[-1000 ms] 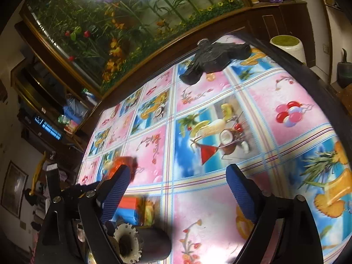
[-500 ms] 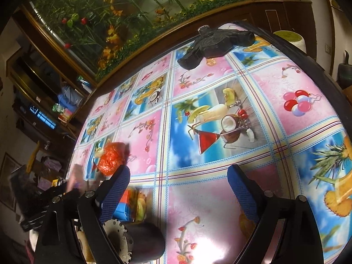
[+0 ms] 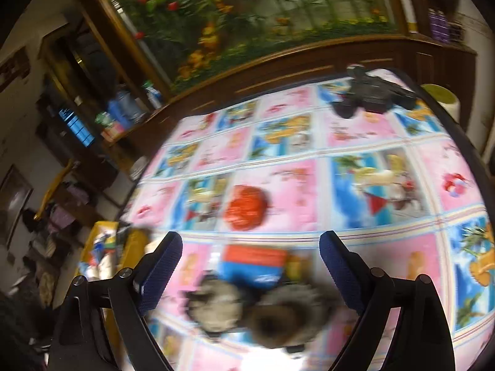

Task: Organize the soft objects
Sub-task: 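Grasp the orange-red plastic bag with the right tool while the left lifts the tissue pack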

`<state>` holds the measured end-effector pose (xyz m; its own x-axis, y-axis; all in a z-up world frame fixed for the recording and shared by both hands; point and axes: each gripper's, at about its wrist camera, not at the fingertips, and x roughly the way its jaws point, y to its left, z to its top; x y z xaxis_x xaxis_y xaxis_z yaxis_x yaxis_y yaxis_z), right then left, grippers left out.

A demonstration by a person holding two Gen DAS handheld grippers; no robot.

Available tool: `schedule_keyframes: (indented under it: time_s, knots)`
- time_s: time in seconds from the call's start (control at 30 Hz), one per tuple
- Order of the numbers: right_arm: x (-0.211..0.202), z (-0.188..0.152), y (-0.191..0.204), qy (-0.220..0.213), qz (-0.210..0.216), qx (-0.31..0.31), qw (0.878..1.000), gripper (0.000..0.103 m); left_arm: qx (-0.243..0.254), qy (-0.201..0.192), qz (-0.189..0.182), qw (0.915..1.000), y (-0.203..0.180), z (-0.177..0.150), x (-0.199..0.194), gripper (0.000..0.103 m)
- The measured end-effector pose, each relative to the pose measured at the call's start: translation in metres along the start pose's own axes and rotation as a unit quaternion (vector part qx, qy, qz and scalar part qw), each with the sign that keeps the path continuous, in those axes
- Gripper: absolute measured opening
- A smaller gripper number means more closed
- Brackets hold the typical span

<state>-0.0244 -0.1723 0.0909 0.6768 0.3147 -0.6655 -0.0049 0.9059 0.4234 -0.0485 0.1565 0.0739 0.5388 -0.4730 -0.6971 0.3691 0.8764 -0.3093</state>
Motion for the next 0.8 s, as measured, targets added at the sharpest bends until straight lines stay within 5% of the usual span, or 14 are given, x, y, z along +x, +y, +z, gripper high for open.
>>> schedule_keyframes:
  time_s: [0.23, 0.47, 0.57, 0.63, 0.7, 0.8]
  knots:
    - [0.071, 0.039, 0.053, 0.121, -0.066, -0.040, 0.990, 0.092, -0.007, -0.031, 0.009, 0.9994, 0.017, -0.018, -0.023, 0.065]
    - [0.158, 0.072, 0.045, 0.220, -0.185, -0.022, 0.958, 0.091, -0.027, -0.038, -0.003, 0.9989, 0.038, -0.027, -0.030, 0.065]
    - [0.184, 0.079, 0.049, 0.250, -0.199, -0.021, 0.947, 0.088, -0.032, -0.038, -0.002, 0.9988, 0.045, -0.030, -0.032, 0.065]
    - [0.200, 0.078, 0.050, 0.278, -0.202, -0.025, 0.939, 0.081, -0.036, -0.038, -0.001, 0.9986, 0.048, -0.031, -0.034, 0.065]
    - [0.211, 0.076, 0.052, 0.293, -0.207, -0.031, 0.933, 0.057, -0.040, -0.039, 0.001, 0.9984, 0.052, -0.032, -0.035, 0.065]
    - [0.221, 0.073, 0.051, 0.294, -0.210, -0.041, 0.932, 0.042, -0.048, -0.041, 0.002, 0.9980, 0.056, -0.033, -0.036, 0.065]
